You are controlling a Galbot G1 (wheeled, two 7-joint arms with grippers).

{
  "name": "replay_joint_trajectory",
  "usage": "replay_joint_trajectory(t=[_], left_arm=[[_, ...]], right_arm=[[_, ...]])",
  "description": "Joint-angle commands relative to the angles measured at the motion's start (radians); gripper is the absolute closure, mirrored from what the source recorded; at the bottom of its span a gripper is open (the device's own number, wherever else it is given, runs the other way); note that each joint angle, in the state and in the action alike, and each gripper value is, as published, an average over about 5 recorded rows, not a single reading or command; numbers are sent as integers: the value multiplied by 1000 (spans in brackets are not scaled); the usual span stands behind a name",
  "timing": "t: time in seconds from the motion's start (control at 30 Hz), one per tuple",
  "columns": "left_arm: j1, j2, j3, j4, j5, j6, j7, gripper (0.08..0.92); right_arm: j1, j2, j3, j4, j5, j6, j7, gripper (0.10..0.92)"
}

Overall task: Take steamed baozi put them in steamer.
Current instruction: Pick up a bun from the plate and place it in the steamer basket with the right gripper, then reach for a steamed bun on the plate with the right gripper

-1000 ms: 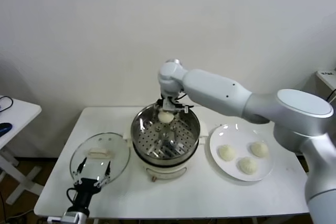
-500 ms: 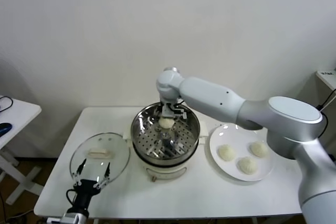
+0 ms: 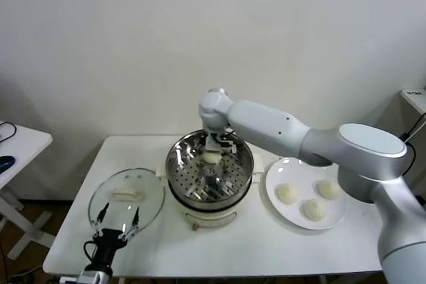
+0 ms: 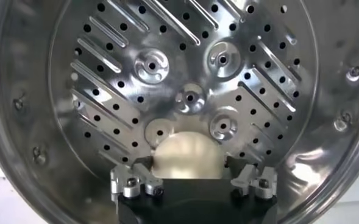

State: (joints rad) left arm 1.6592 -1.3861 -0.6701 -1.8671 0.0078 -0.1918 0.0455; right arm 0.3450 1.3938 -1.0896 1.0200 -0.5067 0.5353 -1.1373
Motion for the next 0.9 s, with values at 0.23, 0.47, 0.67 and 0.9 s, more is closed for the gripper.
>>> replay_joint_trajectory(t=[0.23, 0.47, 0.67, 0.9], left_arm=[[3, -3, -2, -1, 0, 1, 0, 177], [4, -5, -6, -4, -1, 4, 1, 177], [-10, -10, -4, -6, 0, 11, 2, 177], [-11, -18, 10, -13, 15, 11, 2, 177]], right_arm=[[49, -41, -13, 62, 77, 0, -22, 202], [194, -193, -77, 245, 230, -66, -48, 203], [372, -385, -143, 349, 548, -260, -45, 203], [453, -549, -258, 247, 900, -437, 3, 203]])
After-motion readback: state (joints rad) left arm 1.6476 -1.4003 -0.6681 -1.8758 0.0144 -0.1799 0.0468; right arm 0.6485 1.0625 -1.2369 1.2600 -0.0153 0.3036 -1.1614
